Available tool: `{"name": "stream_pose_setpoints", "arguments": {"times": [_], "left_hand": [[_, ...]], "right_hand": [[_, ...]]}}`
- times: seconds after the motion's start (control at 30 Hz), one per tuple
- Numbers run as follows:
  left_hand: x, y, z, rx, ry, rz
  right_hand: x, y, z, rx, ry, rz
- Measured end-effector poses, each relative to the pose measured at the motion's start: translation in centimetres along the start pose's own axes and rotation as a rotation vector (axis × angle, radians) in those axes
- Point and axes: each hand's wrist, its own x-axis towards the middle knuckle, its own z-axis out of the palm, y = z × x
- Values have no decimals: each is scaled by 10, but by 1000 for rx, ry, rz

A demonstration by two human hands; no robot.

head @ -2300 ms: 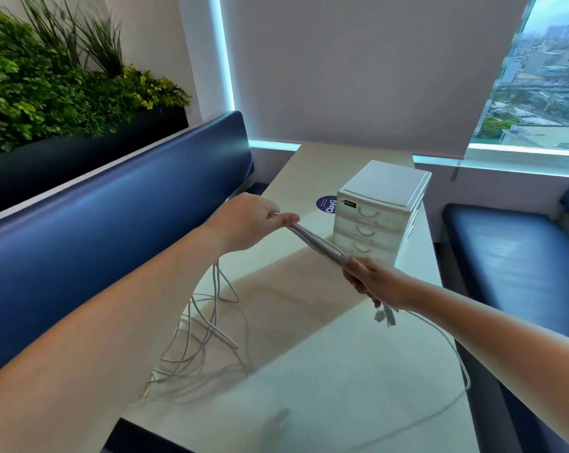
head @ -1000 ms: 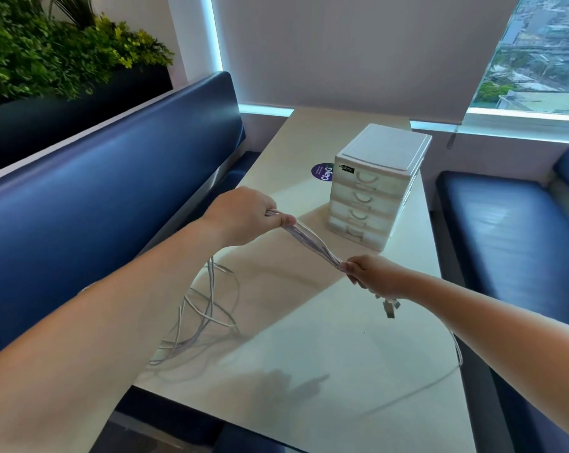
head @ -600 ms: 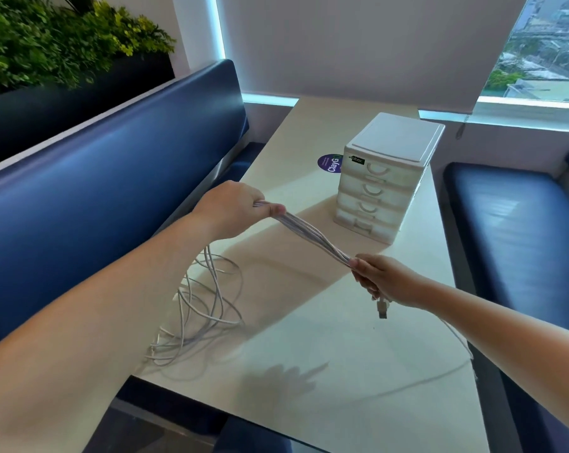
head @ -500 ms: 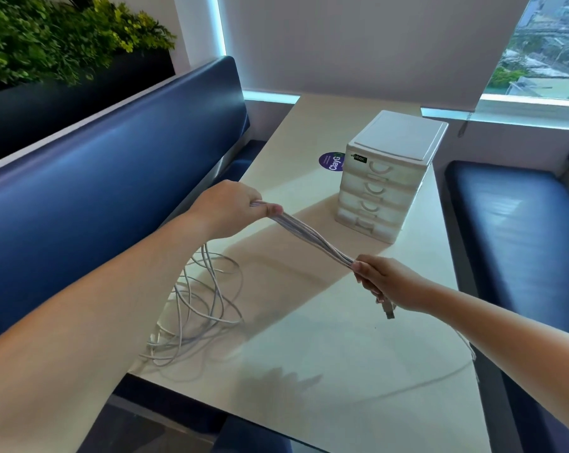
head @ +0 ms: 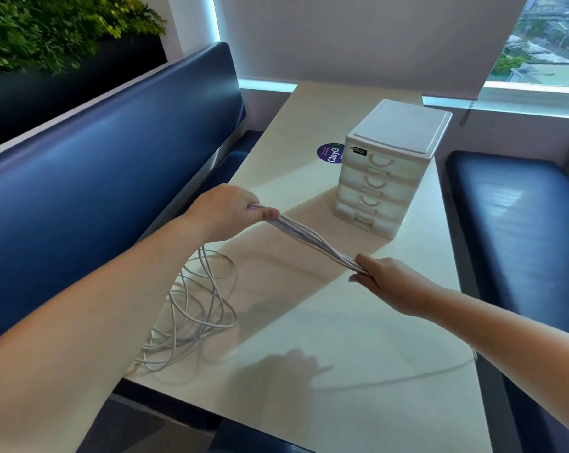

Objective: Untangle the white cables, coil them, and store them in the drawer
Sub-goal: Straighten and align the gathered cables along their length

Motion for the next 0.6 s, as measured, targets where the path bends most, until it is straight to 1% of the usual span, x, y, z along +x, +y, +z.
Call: {"name": "stream_pose_setpoints", "arguments": {"times": [0.17, 0.37, 0.43, 0.53, 0.6], "left_hand": [[3, -1, 5, 7, -39, 2], [9, -4, 8, -68, -101, -19], [9, -6, 8, -76, -107, -19], [9, -7, 6, -86, -105, -24], [10, -7, 4, -93, -104, -23]], "right_hand": [[3, 6, 3, -168, -28, -57], [5, 11, 5, -200, -140, -113], [4, 12, 5, -199, -120, -116], [2, 12, 5, -118, -22, -122], [1, 11, 4, -101, -17, -114]]}}
